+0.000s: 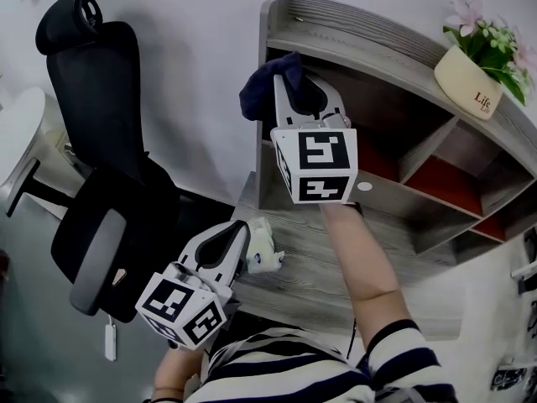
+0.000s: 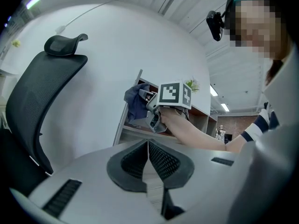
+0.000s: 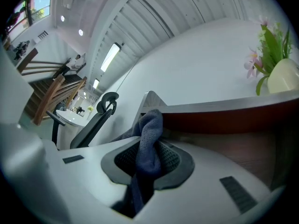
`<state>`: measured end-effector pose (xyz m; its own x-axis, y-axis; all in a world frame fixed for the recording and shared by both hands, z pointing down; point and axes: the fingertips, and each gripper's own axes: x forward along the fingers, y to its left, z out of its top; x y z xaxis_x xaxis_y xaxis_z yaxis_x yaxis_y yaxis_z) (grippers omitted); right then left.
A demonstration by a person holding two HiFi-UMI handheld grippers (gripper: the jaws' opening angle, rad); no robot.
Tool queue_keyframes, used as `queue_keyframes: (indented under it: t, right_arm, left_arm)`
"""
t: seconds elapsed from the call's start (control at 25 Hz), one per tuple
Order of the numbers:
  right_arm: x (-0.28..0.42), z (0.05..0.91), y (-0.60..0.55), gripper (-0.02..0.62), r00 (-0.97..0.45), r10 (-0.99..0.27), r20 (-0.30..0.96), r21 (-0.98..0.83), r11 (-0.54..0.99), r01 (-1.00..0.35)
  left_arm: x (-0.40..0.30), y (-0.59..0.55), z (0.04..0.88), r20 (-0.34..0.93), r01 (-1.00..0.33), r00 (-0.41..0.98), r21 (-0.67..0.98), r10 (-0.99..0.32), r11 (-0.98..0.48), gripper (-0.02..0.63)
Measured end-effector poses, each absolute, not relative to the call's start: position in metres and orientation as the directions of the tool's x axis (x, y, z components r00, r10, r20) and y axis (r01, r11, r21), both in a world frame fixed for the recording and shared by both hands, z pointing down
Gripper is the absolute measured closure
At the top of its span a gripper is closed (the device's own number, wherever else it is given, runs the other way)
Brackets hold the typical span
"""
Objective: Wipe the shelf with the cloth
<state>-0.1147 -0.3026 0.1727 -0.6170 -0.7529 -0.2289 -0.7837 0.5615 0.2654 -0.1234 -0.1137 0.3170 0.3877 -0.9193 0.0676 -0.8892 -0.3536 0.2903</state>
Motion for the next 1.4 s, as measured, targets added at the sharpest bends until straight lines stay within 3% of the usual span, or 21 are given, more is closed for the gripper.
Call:
queue_keyframes:
  t: [0.64, 1.4]
  right_arm:
    - [-0.131, 0.197, -0.335, 0.525, -0.608, -0.792, -0.059, 0.484, 0.51, -0.711]
    - [-0.138, 0.262, -0.321, 0.525, -0.636, -0.741, 0.214, 0.717, 0.561, -0.413]
  left_arm:
    - [-0.131, -0.114, 0.317, 0.068, -0.892, 0.381, 0.289, -0.922, -0.348, 0.584]
    - [-0.12, -0.121, 0.318, 0.066, -0.875, 0.42, 0.294, -0.905, -0.385, 0.584]
